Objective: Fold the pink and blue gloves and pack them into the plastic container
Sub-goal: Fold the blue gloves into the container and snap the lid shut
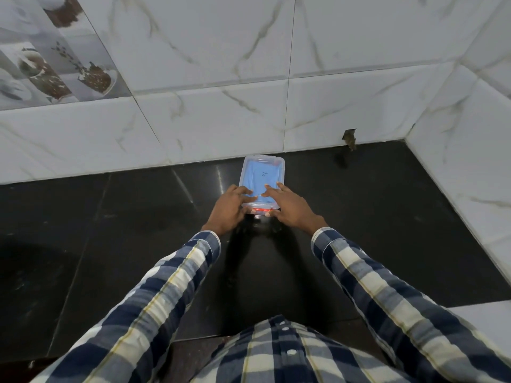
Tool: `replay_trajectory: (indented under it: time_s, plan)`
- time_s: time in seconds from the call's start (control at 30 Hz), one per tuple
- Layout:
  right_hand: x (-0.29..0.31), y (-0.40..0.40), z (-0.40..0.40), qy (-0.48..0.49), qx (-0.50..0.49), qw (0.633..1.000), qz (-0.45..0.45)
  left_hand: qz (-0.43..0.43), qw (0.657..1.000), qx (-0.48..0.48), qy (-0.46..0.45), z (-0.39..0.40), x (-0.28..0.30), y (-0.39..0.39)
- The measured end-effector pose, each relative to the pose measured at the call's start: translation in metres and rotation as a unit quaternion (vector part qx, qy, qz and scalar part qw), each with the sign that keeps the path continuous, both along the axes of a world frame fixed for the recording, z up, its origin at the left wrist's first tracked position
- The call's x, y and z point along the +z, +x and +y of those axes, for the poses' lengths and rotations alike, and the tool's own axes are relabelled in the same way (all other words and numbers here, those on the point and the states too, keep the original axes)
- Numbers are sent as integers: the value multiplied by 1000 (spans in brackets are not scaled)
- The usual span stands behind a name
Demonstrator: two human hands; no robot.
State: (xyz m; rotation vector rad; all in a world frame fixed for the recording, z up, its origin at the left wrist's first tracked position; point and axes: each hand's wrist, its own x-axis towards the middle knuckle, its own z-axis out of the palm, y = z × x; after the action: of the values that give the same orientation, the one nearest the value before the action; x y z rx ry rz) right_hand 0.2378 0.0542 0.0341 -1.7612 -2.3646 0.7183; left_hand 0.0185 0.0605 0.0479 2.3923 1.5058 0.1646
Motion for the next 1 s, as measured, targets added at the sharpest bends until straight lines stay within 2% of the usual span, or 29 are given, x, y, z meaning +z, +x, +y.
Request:
replay_trajectory:
  time_s: [0.33, 0.47, 0.53, 0.6, 0.67, 0.77, 0.87, 0.93, 1.0]
  plan:
    - [6, -4, -2, 3, -21, 1000, -6, 29, 999, 29, 29, 0, 5, 5]
    - [4, -22, -13, 79, -37, 994, -70, 112, 989, 76, 57, -1, 5, 9]
    - [6, -37, -18, 99, -50, 993, -37, 120, 982, 133, 57, 0, 6, 9]
    - [8, -50, -23, 62, -40, 996, 49, 129, 977, 166, 34, 5, 10, 10]
    - [8, -57, -27, 18, -10, 991, 132, 136, 976, 171, -4, 14, 14, 11]
    - [4, -47, -29, 40, -28, 983, 177, 131, 977, 157, -63, 20, 20, 14]
    - [4, -19, -24, 92, -38, 988, 115, 145, 976, 132, -99, 19, 18, 16]
    - [4, -4, -21, 81, 1, 995, 55, 154, 974, 118, -119, 15, 12, 15]
    - [1, 2, -24, 47, 17, 998, 46, 139, 978, 103, -114, 9, 6, 15]
